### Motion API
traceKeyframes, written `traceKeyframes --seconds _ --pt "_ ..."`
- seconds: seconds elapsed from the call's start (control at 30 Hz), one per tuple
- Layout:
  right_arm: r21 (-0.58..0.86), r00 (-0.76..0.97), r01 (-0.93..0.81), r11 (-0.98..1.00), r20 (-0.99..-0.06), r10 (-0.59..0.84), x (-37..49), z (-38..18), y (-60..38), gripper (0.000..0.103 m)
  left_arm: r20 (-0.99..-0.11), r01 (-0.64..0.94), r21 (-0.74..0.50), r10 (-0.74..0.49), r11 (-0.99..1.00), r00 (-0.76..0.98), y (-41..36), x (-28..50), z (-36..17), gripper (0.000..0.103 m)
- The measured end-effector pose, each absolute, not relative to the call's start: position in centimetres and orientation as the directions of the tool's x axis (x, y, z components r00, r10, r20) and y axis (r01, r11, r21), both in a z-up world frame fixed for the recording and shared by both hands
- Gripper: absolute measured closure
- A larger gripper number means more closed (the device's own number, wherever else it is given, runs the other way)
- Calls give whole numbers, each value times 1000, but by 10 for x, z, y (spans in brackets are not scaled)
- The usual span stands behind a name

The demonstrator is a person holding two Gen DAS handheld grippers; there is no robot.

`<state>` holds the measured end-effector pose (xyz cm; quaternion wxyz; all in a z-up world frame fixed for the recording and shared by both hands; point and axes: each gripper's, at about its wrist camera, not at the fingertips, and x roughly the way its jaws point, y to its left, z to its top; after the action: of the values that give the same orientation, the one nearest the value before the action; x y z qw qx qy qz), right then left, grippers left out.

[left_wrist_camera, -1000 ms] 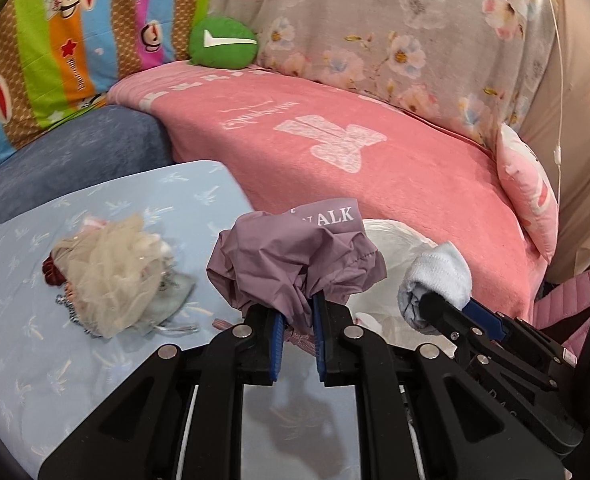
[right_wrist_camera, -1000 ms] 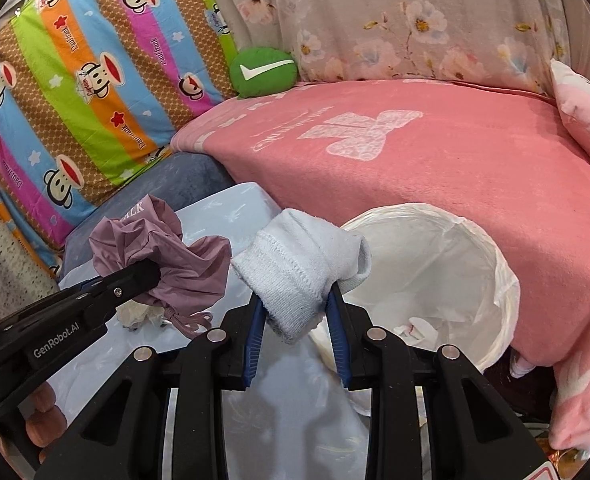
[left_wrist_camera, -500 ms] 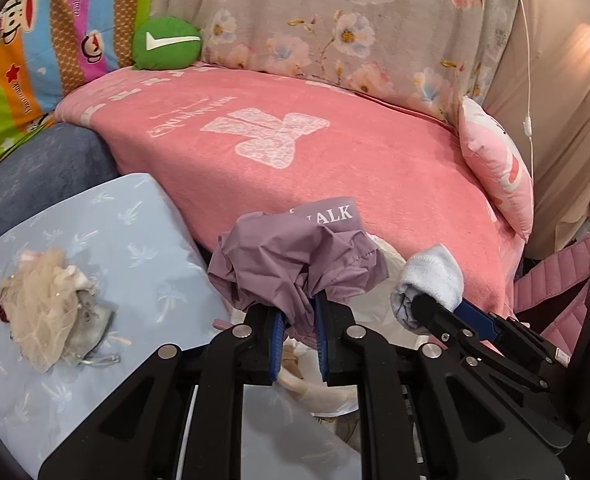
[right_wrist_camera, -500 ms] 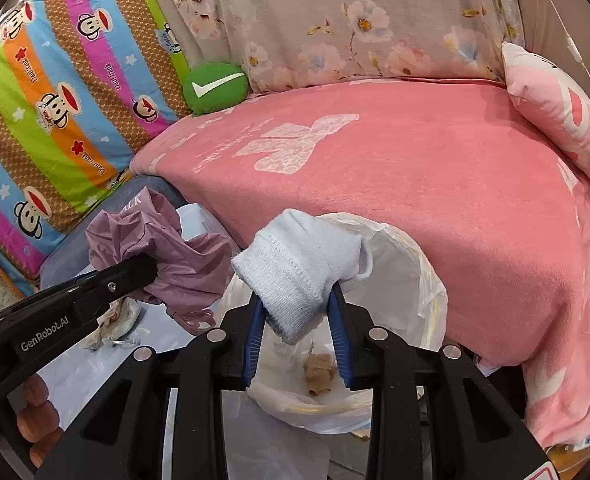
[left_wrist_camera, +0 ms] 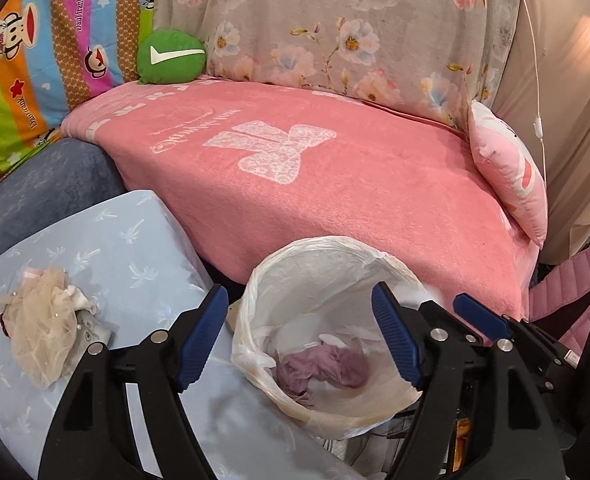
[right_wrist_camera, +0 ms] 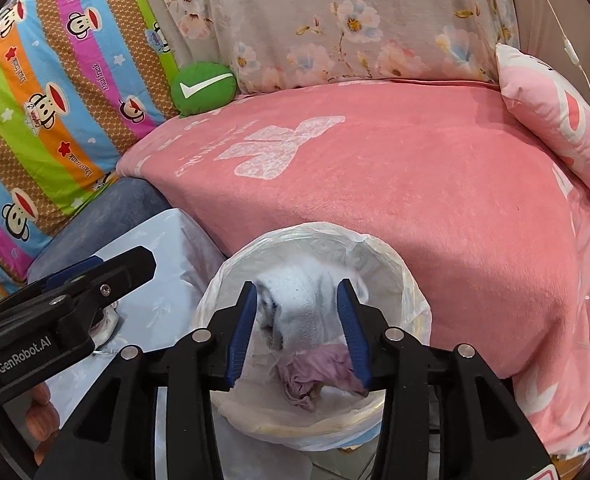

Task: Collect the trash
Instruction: 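Carry purple cloth and white sock over the wastebasket and open both tools, then move both tools back to the remaining items on the table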

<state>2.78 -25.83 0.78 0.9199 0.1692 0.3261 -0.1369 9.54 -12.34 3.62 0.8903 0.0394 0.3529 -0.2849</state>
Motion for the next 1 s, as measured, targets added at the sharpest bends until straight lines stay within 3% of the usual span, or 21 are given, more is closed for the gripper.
traceKeyframes --seconds 0.07,0.8,1.0 --pt "214 753 362 907 -641 -149 29 9 -256 52 -651 525 -130 -472 841 595 -120 97 36 32" --pt "204 752 307 930 -651 -105 29 9 -219 51 -648 439 -188 -446 879 617 -75 101 32 32" --pt "200 749 285 938 -657 -87 30 8 -203 51 -650 408 -194 -428 892 627 -59 103 29 27"
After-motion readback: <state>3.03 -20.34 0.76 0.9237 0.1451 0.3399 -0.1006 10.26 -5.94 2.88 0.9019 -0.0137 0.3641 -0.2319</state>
